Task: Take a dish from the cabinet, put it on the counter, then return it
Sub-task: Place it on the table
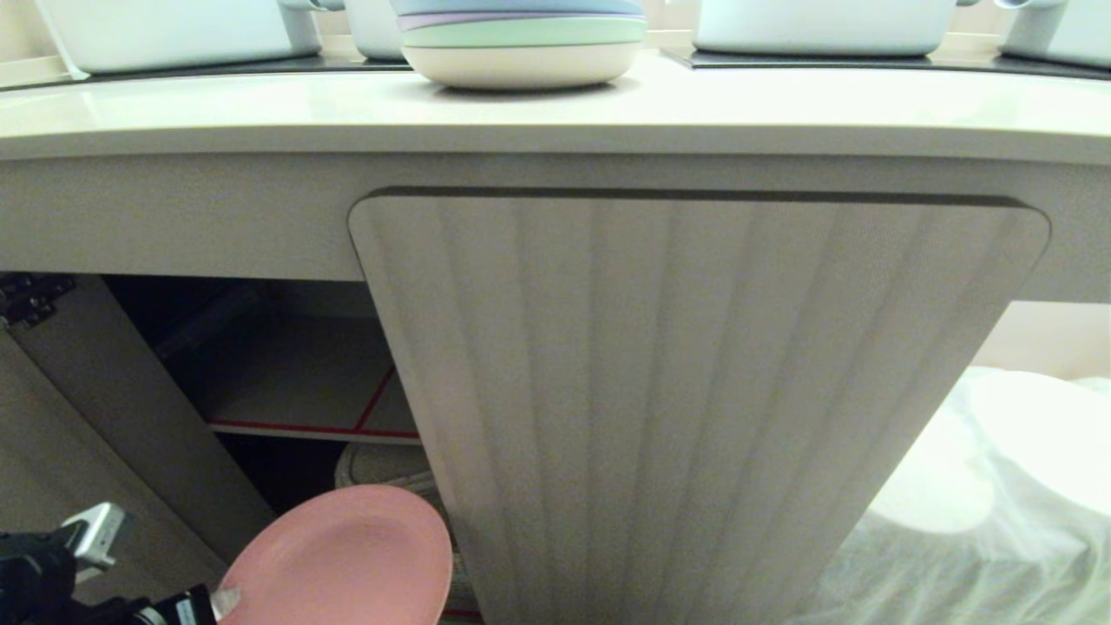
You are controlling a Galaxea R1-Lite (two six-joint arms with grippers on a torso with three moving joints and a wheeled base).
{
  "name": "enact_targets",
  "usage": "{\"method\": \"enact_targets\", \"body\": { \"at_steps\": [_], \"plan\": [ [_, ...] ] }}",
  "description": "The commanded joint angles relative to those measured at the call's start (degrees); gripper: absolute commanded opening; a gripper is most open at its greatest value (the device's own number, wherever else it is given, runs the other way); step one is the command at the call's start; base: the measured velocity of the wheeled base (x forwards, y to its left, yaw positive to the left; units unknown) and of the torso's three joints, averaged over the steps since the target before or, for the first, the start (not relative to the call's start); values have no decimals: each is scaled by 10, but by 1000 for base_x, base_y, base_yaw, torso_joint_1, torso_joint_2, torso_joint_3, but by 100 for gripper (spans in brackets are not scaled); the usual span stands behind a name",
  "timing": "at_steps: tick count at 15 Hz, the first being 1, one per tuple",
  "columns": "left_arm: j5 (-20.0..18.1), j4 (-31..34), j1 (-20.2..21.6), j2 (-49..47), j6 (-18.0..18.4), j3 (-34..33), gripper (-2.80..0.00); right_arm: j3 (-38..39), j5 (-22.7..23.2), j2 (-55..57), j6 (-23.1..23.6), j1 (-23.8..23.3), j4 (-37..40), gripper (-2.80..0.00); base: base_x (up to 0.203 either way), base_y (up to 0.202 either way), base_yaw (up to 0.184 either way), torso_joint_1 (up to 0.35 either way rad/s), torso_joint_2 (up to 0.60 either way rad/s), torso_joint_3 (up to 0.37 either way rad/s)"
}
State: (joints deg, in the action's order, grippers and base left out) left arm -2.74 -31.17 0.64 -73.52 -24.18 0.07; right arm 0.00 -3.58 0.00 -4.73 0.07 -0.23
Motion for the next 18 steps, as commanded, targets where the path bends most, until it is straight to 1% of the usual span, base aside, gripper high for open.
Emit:
{"method": "enact_targets", "body": {
  "at_steps": [1,7,13,15,18],
  "plan": [
    [-1,29,-18,39,-2,2,-280,0,0,0,0,0,0,-280,0,0,0,0,0,0],
    [-12,96,-21,117,-2,5,-280,0,0,0,0,0,0,-280,0,0,0,0,0,0],
    [-13,101,-22,136,-2,0,-280,0,0,0,0,0,0,-280,0,0,0,0,0,0],
    [-14,137,-31,168,-2,1,-280,0,0,0,-1,0,0,-280,0,0,0,0,0,0],
    [-14,220,-63,241,-2,11,-280,0,0,0,0,0,0,-280,0,0,0,0,0,0]
  ]
}}
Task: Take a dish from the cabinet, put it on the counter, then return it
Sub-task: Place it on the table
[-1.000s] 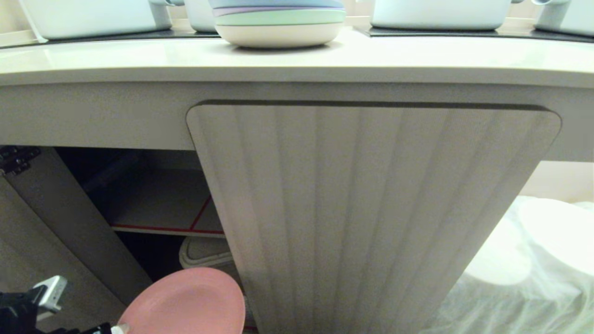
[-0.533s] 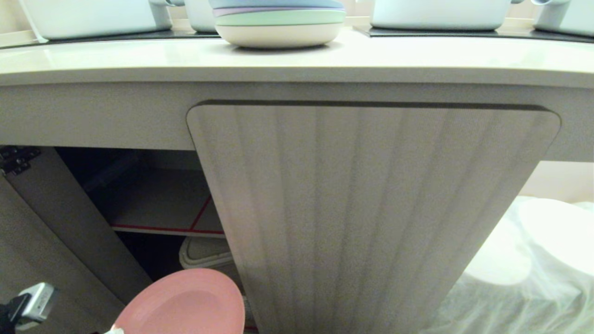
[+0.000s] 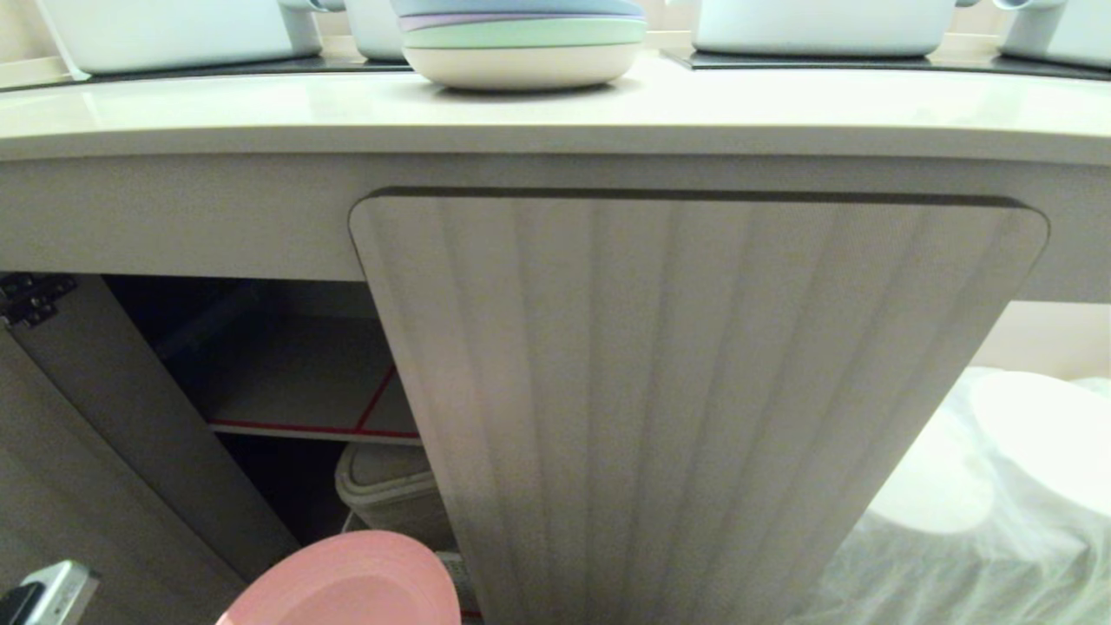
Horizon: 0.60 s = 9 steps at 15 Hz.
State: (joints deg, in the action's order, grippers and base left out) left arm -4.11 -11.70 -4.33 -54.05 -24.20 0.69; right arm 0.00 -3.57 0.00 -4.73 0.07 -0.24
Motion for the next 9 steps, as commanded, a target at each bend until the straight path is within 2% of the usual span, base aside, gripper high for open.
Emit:
{"method": "enact_targets", "body": {
  "at_steps": [1,4,9],
  "plan": [
    [-2,60,-21,68,-1,9,-280,0,0,0,0,0,0,-280,0,0,0,0,0,0],
    [-18,111,-26,103,-6,16,-280,0,0,0,0,0,0,-280,0,0,0,0,0,0],
    [-30,114,-26,101,-7,18,-280,0,0,0,0,0,0,-280,0,0,0,0,0,0]
  ]
}}
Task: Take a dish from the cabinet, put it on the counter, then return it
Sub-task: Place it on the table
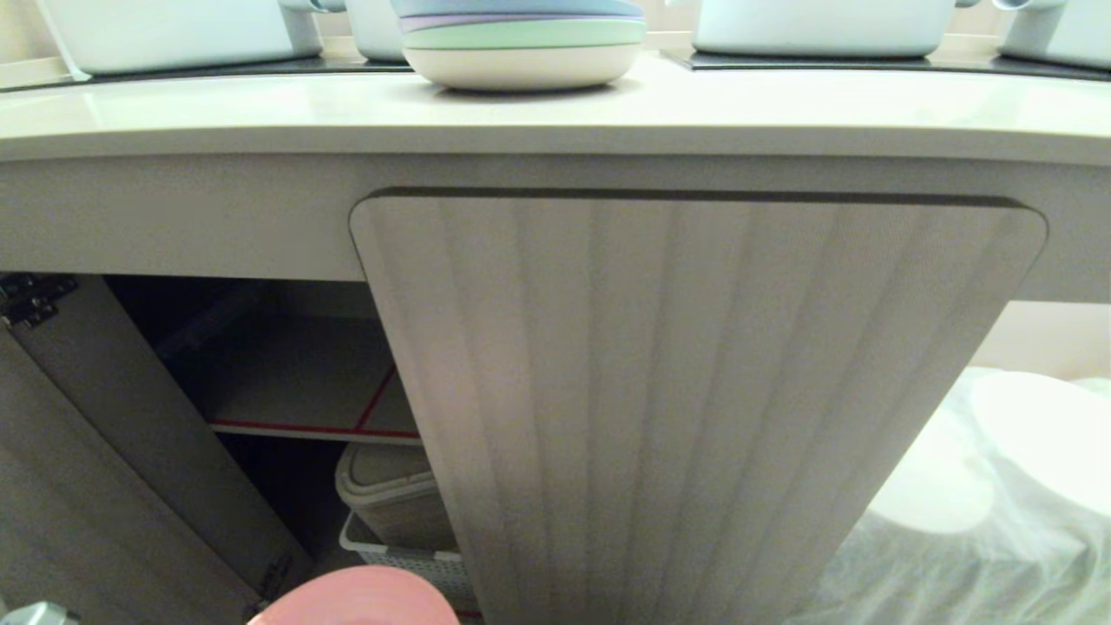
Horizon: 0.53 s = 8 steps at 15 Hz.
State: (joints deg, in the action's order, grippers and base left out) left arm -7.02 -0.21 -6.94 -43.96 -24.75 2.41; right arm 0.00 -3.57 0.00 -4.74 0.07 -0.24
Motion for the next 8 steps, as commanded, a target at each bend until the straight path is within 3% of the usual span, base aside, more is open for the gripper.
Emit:
{"method": "enact_targets", "body": {
  "at_steps": [1,8],
  "plan": [
    [-1,-1,0,-2,-1,0,-280,0,0,0,0,0,0,-280,0,0,0,0,0,0],
    [-21,-4,1,-30,-1,11,-280,0,0,0,0,0,-1,-280,0,0,0,0,0,0]
  ]
}}
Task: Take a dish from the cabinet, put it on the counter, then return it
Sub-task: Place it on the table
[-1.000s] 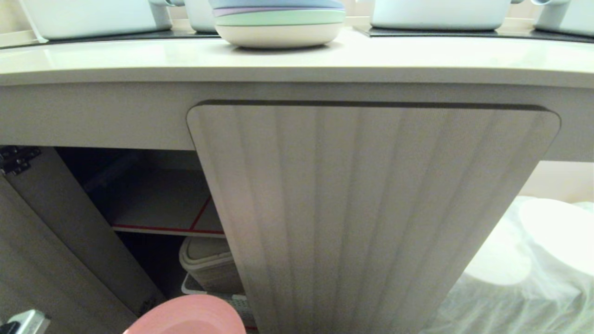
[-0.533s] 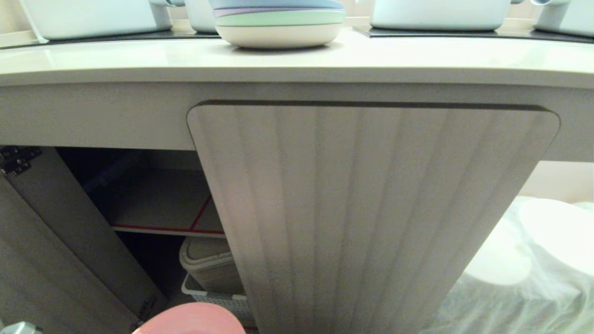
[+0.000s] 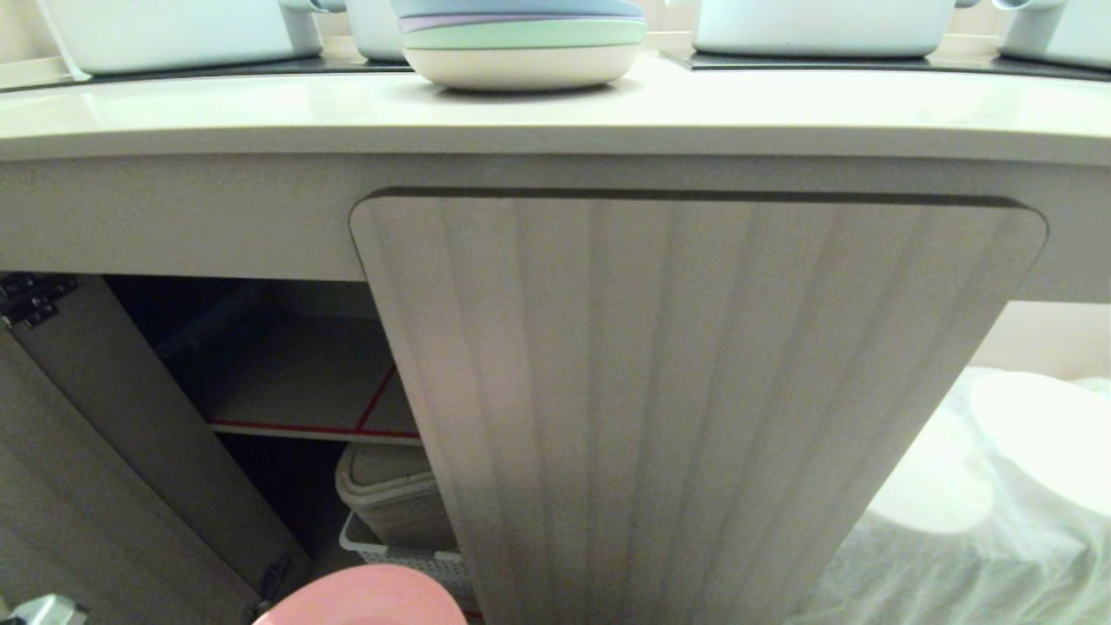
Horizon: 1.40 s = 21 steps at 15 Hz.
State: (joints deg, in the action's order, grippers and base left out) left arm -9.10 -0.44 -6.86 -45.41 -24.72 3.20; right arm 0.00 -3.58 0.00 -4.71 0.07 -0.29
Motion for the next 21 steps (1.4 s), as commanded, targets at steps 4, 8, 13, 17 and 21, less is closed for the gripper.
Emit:
{"method": "enact_targets", "body": {
  "at_steps": [4,8,13,17,21],
  "plan": [
    [-5,-4,0,-28,-2,18,-280,0,0,0,0,0,-1,-280,0,0,0,0,0,0],
    [-5,-11,-1,-55,-10,36,-280,0,0,0,-1,0,-1,-280,0,0,0,0,0,0],
    [-4,-55,0,-89,-10,37,-280,0,0,0,0,0,-1,-280,0,0,0,0,0,0],
    [-4,-55,0,-94,-10,40,-280,0,0,0,1,0,0,-280,0,0,0,0,0,0],
    [-5,-55,-1,-95,-10,39,-280,0,0,0,2,0,0,-280,0,0,0,0,0,0]
  ]
}}
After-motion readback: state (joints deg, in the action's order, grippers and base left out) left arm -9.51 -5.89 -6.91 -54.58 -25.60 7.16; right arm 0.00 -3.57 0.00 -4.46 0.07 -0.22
